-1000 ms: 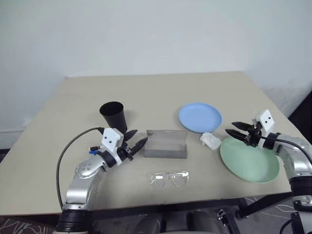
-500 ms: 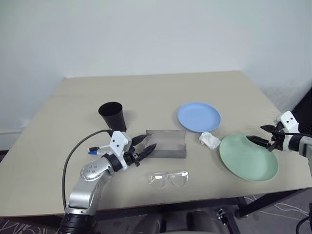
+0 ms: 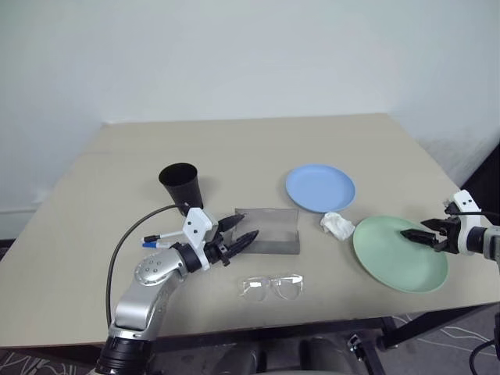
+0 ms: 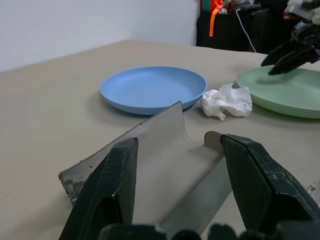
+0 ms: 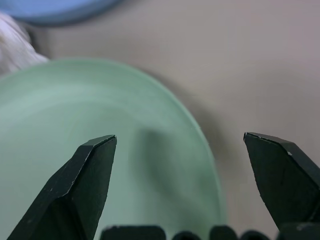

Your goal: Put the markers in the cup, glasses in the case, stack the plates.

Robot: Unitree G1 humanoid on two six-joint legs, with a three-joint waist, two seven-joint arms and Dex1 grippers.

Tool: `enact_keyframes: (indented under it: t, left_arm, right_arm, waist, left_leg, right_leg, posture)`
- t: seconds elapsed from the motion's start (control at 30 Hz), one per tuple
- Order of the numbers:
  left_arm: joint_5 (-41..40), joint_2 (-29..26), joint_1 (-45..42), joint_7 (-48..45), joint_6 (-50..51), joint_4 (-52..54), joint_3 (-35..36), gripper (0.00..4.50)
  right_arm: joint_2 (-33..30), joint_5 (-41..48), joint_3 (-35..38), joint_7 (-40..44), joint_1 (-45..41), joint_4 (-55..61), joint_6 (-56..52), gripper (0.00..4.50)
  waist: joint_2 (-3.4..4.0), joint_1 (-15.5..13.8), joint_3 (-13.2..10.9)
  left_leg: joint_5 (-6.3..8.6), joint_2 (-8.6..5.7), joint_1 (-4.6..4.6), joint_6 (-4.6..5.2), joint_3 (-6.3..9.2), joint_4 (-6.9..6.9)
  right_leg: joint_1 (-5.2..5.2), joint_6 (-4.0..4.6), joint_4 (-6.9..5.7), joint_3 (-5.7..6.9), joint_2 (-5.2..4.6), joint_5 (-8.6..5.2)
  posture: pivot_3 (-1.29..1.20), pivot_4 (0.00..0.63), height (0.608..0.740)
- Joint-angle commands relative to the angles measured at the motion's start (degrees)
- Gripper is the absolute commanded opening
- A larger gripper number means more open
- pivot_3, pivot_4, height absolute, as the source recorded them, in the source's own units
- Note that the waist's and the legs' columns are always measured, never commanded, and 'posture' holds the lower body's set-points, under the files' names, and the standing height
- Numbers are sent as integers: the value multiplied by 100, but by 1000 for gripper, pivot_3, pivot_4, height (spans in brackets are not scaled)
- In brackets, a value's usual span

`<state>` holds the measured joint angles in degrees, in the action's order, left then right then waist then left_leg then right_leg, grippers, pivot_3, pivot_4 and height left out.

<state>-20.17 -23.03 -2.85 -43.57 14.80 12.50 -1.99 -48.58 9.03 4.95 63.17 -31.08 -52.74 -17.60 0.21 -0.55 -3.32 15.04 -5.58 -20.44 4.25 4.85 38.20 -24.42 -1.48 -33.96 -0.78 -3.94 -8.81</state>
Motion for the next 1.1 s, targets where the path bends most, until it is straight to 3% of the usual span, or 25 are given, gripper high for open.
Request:
enact_keyframes:
  t: [0.03,0.13,0.33,0.57,0.67,0.83,0.87,1.1]
  left_arm:
    - [-25,-49,-122,-31,-39,62,6,2723]
    - [-15,-60,-110,-36,-33,63,2,2723]
    - [-7,-81,-97,-45,-19,57,-5,2723]
    - [7,-86,-108,-58,-20,24,-15,2723]
    - [20,-83,-116,-63,-30,3,-25,2723]
    - [27,-91,-114,-62,-31,0,-25,2723]
    - [24,-96,-117,-65,-32,-5,-20,2723]
    - [26,-119,-111,-54,-30,-11,-4,2723]
  right_arm:
    - [-84,-52,45,15,-242,-120,55,4414]
    - [-71,-74,36,33,-259,-255,55,4414]
    - [-58,-75,62,60,-298,-346,36,2519]
    - [-23,-98,38,49,-356,-435,6,2519]
    - [14,-122,13,70,-395,-491,-15,1893]
    - [73,-140,0,128,-462,-563,-38,179]
    - [85,-146,0,136,-478,-573,-46,42]
    - [229,-180,-14,111,-642,-791,-55,42]
  waist:
    - [2,1,0]
    - [3,3,1]
    - [9,2,0]
    - [9,2,0]
    - [9,2,0]
    - [5,39,2]
    - [4,59,2]
    - [2,111,-2]
  left_leg:
    - [0,0,0,0,0,0]
    - [1,0,1,1,-2,0]
    - [1,0,2,1,-3,0]
    - [1,0,2,2,-3,0]
    - [1,0,3,2,-3,0]
    - [1,2,9,2,-5,0]
    - [2,4,15,2,-7,0]
    - [4,27,62,1,-17,0]
  right_leg:
    - [0,0,0,0,0,0]
    - [0,0,1,-1,1,1]
    - [2,-1,1,-1,0,2]
    - [3,-1,2,-1,0,2]
    - [3,-1,2,-2,0,2]
    - [9,-1,2,-2,3,2]
    - [13,-1,3,-3,3,2]
    - [92,6,19,7,1,-6]
  posture:
    - [0,0,740]
    - [0,0,740]
    - [0,0,740]
    - [0,0,740]
    - [0,0,740]
    - [0,0,740]
    - [0,0,740]
    - [0,0,740]
